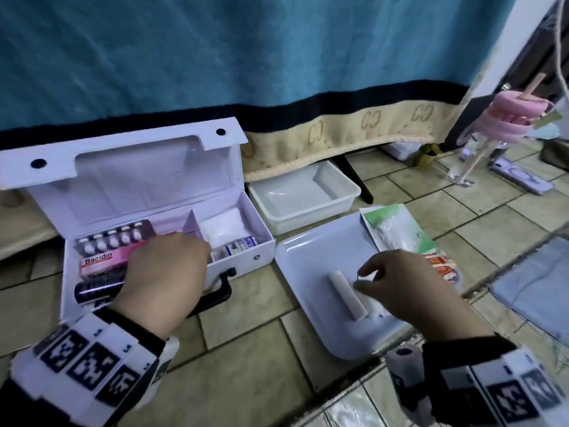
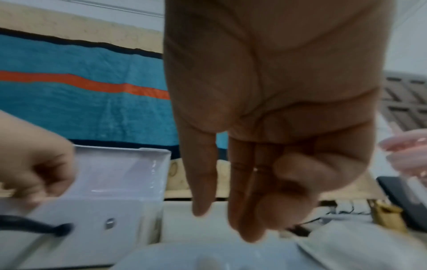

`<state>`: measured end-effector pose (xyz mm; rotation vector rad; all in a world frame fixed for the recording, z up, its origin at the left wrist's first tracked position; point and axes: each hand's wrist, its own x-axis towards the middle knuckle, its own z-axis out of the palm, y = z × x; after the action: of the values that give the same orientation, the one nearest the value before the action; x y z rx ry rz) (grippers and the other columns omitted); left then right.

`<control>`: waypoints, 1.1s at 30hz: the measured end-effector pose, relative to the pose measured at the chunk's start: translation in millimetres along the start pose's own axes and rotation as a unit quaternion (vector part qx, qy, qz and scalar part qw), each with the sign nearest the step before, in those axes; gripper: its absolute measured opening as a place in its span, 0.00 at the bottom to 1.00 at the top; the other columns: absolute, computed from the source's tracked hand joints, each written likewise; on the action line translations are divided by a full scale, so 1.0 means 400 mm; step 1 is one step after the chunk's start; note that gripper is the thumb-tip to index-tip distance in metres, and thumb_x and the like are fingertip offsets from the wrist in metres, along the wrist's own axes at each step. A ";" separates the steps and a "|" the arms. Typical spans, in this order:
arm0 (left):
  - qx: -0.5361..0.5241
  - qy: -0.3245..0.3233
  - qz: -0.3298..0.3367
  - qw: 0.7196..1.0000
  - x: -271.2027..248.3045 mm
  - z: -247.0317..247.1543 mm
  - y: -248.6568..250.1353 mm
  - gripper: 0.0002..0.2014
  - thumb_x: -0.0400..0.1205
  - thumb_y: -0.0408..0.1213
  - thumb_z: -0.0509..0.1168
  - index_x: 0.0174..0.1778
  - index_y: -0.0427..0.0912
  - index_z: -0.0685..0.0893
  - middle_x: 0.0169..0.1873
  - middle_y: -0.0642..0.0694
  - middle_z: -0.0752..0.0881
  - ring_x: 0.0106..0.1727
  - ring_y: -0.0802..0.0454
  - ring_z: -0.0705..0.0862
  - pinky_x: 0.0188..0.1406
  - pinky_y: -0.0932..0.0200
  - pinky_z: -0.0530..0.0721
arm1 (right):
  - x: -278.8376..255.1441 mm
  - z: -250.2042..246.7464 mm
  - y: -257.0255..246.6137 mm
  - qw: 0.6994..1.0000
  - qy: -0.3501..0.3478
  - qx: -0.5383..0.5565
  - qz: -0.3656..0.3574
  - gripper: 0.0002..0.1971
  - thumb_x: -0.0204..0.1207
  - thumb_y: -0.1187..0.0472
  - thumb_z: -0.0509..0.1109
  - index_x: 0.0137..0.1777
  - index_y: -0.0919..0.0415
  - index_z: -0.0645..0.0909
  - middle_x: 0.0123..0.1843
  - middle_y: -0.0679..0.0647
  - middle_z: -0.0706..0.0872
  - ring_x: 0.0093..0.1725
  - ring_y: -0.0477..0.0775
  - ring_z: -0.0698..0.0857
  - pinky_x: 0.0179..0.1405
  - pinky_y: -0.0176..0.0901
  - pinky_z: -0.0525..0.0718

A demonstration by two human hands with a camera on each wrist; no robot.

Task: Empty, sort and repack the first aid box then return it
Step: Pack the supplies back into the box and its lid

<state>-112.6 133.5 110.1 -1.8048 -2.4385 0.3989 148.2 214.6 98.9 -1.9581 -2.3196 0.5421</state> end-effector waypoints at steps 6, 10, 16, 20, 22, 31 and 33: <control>-0.082 0.026 0.003 0.996 0.021 0.021 -0.028 0.08 0.79 0.43 0.67 0.34 0.55 0.76 0.30 0.55 0.77 0.45 0.49 0.82 0.37 0.60 0.74 | -0.005 0.103 -0.023 0.997 0.010 -0.075 -0.013 0.17 0.75 0.42 0.63 0.37 0.56 0.72 0.48 0.56 0.84 0.52 0.61 0.85 0.40 0.43 0.74; -0.098 0.043 -0.001 0.994 0.019 0.030 -0.033 0.11 0.79 0.45 0.66 0.33 0.56 0.73 0.37 0.53 0.82 0.49 0.48 0.84 0.37 0.61 0.70 | -0.028 0.105 -0.052 0.996 0.025 -0.078 -0.017 0.13 0.78 0.49 0.62 0.36 0.54 0.69 0.42 0.54 0.82 0.48 0.59 0.85 0.38 0.42 0.71; -0.135 0.031 -0.015 0.990 0.022 0.029 -0.038 0.03 0.79 0.46 0.67 0.42 0.55 0.85 0.41 0.52 0.85 0.50 0.49 0.84 0.39 0.61 0.71 | -0.021 -0.020 -0.193 0.988 0.090 -0.030 -0.123 0.09 0.79 0.55 0.60 0.52 0.58 0.78 0.51 0.57 0.80 0.52 0.61 0.82 0.42 0.45 0.75; -0.133 0.026 -0.025 0.990 0.018 0.028 -0.037 0.05 0.79 0.47 0.67 0.46 0.53 0.87 0.47 0.50 0.88 0.52 0.48 0.85 0.41 0.60 0.77 | 0.027 -0.032 -0.320 0.971 0.097 -0.074 -0.205 0.11 0.80 0.65 0.59 0.61 0.60 0.73 0.60 0.56 0.74 0.57 0.60 0.80 0.40 0.44 0.69; -0.122 0.019 -0.028 0.992 0.017 0.027 -0.035 0.06 0.79 0.45 0.66 0.48 0.53 0.87 0.48 0.48 0.88 0.51 0.47 0.86 0.42 0.59 0.78 | 0.055 -0.006 -0.371 0.957 0.076 -0.125 -0.250 0.15 0.78 0.68 0.59 0.64 0.59 0.73 0.62 0.56 0.74 0.59 0.58 0.79 0.40 0.44 0.70; -0.124 0.016 -0.022 0.992 0.016 0.023 -0.038 0.06 0.79 0.44 0.65 0.48 0.53 0.87 0.49 0.48 0.87 0.52 0.46 0.85 0.43 0.58 0.77 | 0.118 0.088 -0.429 0.926 -0.026 -0.218 -0.307 0.17 0.76 0.70 0.59 0.62 0.63 0.79 0.65 0.60 0.76 0.66 0.61 0.74 0.58 0.47 0.75; -0.135 0.010 -0.027 0.990 0.017 0.023 -0.038 0.07 0.79 0.44 0.65 0.49 0.52 0.87 0.49 0.49 0.87 0.53 0.46 0.84 0.45 0.58 0.79 | 0.125 0.100 -0.425 0.925 -0.028 -0.204 -0.320 0.17 0.75 0.71 0.58 0.61 0.63 0.80 0.63 0.61 0.78 0.65 0.62 0.76 0.55 0.47 0.75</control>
<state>-130.7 134.4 104.7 -1.8196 -2.6278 0.0448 -32.6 231.2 103.8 -1.1406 -3.0717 0.0576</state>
